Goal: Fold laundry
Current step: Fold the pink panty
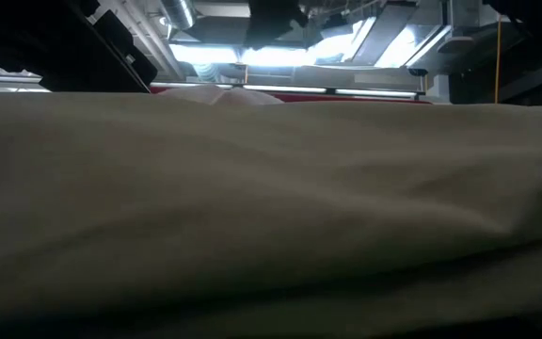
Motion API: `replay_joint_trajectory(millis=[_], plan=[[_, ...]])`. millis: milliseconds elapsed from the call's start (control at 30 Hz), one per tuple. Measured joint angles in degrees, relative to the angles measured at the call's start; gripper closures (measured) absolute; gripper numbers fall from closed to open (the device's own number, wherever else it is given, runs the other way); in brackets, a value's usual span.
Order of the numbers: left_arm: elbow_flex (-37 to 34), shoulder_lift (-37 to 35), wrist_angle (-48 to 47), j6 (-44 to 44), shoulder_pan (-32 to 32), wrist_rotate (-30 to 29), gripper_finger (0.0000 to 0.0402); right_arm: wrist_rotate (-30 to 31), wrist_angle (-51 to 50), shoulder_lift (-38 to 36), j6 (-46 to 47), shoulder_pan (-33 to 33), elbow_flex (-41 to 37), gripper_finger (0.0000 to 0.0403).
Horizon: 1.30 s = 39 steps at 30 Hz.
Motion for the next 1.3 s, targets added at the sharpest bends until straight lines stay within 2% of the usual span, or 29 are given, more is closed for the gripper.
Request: replay_joint_trajectory(millis=[500,767,967,1100,1300], plan=[[0.0,0.0,0.0,0.0,0.9,-0.5,0.0345,-0.3,0.9,0.4,0.0,-15.3,0.0,0.026],[0.0,0.0,0.0,0.4,2.3,-0.4,0.0345,-12.0,5.4,2.5,0.2,-23.2,-3.0,0.026],[0.0,0.0,0.0,-0.7,3.0,-0.3,0.0343,-13.5,7.4,3.4,0.2,-26.0,-8.1,0.026],[0.0,0.0,0.0,-4.8,4.3,-0.3,0.0323,-13.6,6.9,3.4,0.2,-26.5,-10.5,0.026],[0.0,0.0,0.1,-5.6,6.6,0.0,0.0267,-13.4,11.9,3.3,0.0,-27.0,-14.1,0.026]])
